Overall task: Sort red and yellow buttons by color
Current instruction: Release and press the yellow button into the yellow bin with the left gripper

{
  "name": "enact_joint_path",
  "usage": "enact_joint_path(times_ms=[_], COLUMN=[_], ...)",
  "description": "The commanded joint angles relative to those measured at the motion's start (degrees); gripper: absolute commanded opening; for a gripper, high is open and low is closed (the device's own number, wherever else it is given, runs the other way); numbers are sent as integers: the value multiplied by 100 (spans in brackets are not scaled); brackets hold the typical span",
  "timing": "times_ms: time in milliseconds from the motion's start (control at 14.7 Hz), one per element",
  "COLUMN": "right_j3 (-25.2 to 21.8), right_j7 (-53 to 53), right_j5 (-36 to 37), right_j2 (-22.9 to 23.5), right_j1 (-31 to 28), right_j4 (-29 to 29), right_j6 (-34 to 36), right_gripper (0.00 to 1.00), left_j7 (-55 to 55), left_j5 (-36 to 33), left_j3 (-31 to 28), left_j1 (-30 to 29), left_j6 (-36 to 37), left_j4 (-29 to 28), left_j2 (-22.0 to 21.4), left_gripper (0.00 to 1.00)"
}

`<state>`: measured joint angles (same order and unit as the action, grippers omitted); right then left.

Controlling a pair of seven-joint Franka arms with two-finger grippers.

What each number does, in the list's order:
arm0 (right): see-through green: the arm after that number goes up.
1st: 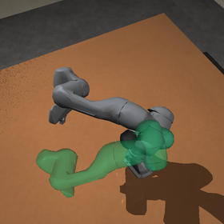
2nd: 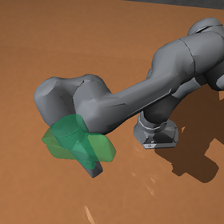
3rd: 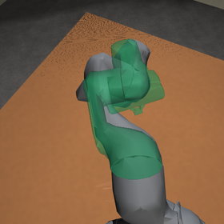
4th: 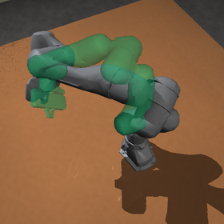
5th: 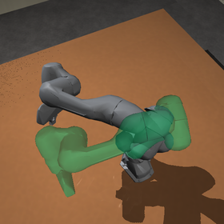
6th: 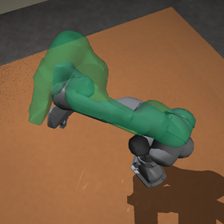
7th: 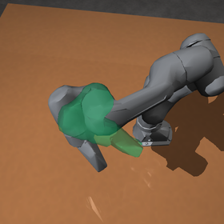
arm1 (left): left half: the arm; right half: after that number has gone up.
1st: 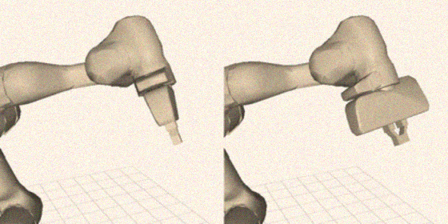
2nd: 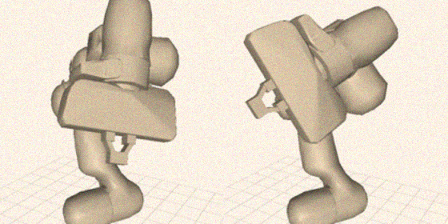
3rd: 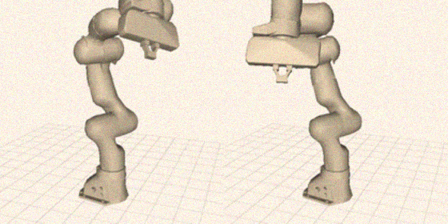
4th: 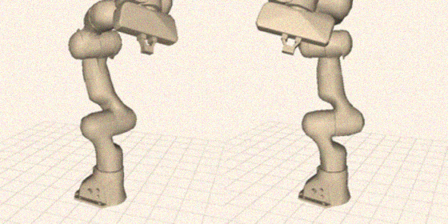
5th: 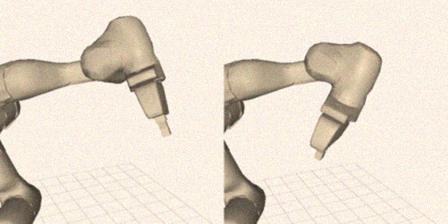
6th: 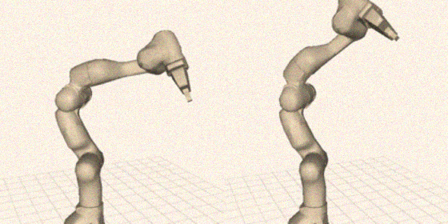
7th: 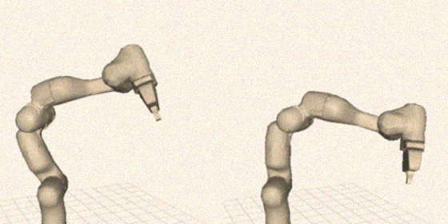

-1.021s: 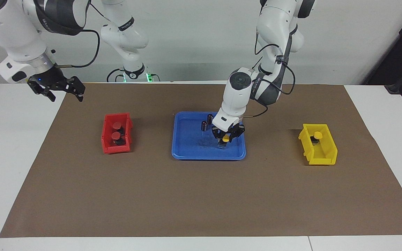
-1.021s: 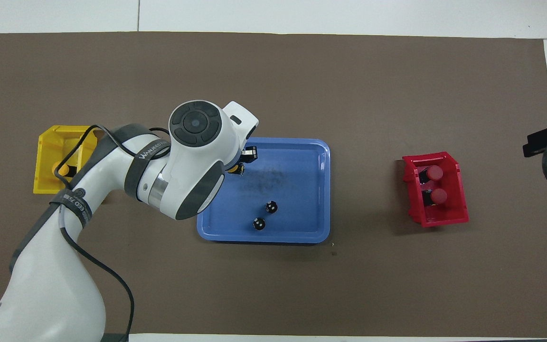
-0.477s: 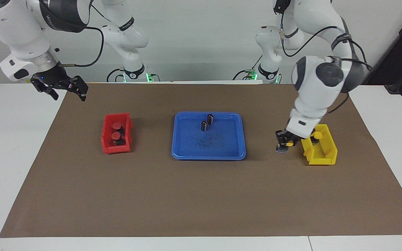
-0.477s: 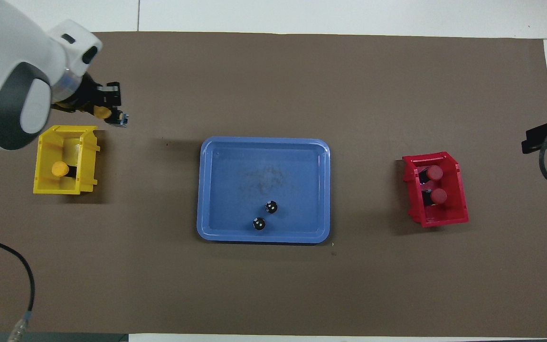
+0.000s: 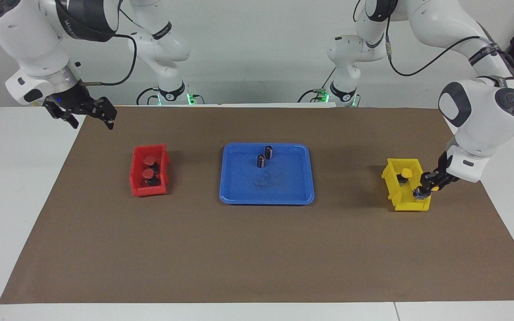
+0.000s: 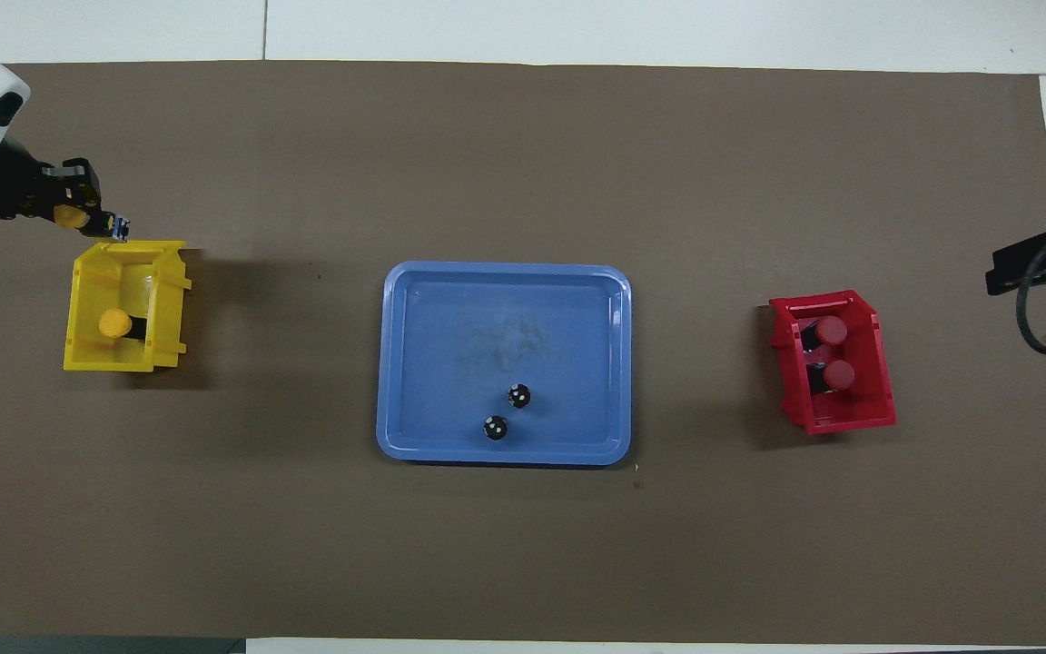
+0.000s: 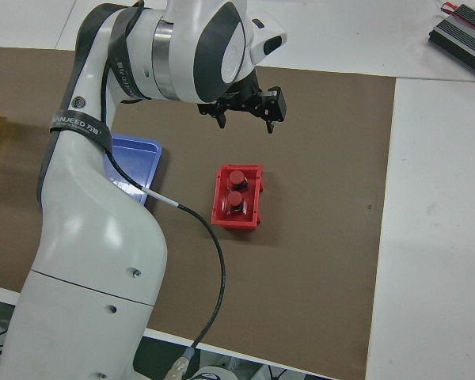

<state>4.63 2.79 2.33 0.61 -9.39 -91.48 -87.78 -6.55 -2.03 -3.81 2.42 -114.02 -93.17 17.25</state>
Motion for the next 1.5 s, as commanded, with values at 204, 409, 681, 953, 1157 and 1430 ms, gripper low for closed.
enact_joint_path(times_ms=[204, 409, 681, 953, 1157, 1430], right_j3=[12, 12, 12, 12, 12, 12], right_j7=[-59, -59, -59, -59, -59, -59], right_j5=[-83, -83, -83, -83, -83, -83], right_j2=[-17, -17, -17, -17, -17, -17], right_j1=[-19, -28, -28, -19, -19, -19], right_j4=[-10, -10, -18, -10, -10, -10], right_j6=[85, 85, 85, 85, 85, 85], right_gripper=[100, 100, 100, 100, 100, 100], left_j7=[163, 154, 128, 145, 145, 154], left_j5=[-149, -149, -149, -149, -149, -149], left_j3=[30, 30, 30, 30, 30, 30], left_j1=[-268, -234, -181, -189, -189, -207], left_j6=[-815, -771, -911, -1289, -1717, -2028], left_j4=[-965, -975, -1439, -1819, -2098, -2355], left_j2=[-240, -258, -442, -565, -521, -539], left_gripper=[1, 1, 1, 2, 1, 20])
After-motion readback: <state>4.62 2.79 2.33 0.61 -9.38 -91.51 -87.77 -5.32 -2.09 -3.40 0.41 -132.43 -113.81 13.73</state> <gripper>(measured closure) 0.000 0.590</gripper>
